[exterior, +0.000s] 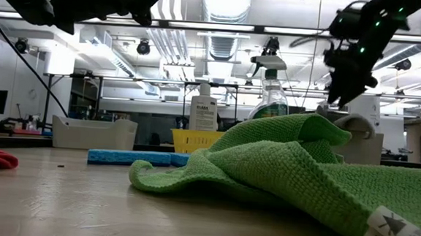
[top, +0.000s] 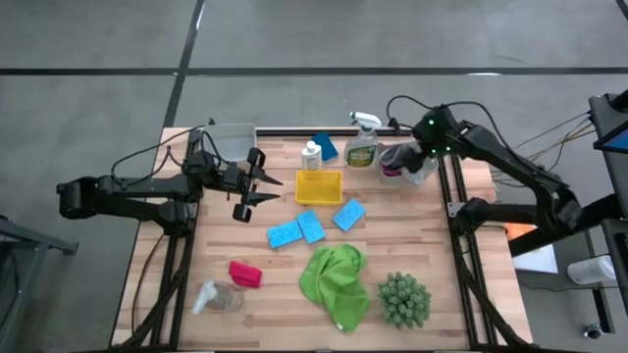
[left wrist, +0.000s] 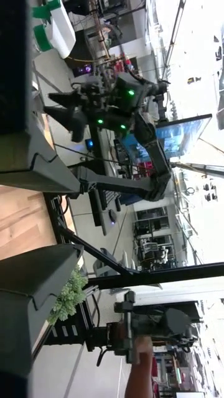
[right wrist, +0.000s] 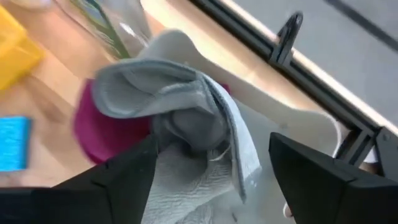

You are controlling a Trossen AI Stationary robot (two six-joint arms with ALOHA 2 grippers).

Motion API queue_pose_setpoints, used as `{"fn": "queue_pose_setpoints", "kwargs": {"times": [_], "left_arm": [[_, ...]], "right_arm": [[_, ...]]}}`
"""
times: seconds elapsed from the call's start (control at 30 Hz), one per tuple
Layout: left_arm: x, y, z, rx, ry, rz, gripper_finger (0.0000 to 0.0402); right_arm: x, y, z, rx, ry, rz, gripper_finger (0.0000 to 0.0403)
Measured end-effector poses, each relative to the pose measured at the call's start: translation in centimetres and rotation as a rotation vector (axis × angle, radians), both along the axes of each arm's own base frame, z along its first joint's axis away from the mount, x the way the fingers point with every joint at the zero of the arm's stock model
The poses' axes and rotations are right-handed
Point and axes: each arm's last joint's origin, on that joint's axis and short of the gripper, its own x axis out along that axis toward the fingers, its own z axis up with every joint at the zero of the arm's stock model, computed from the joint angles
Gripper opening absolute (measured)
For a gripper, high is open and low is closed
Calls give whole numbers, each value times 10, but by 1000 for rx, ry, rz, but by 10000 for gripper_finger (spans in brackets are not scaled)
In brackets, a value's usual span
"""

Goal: Pick & Place Kitchen Items
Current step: Put the green microfiber towel into the right gray bin

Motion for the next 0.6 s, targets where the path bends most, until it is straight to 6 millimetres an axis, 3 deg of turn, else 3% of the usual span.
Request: {"fn": "queue_pose_setpoints", "kwargs": {"times": [0.13,0.33,0.47,0.6], "left_arm": [[0,0,0,0,0,0,145],[0,0,0,-7,3,-11,145],[0,0,-2,-19,27,-21,145],[1,0,-5,-29,56,-21,145]], "right_arm": [[-3,16,17,-56,-96,58,306],[9,48,33,-136,-387,284,283],[27,77,26,-145,-547,455,265],[47,109,11,-77,-563,594,257]]}}
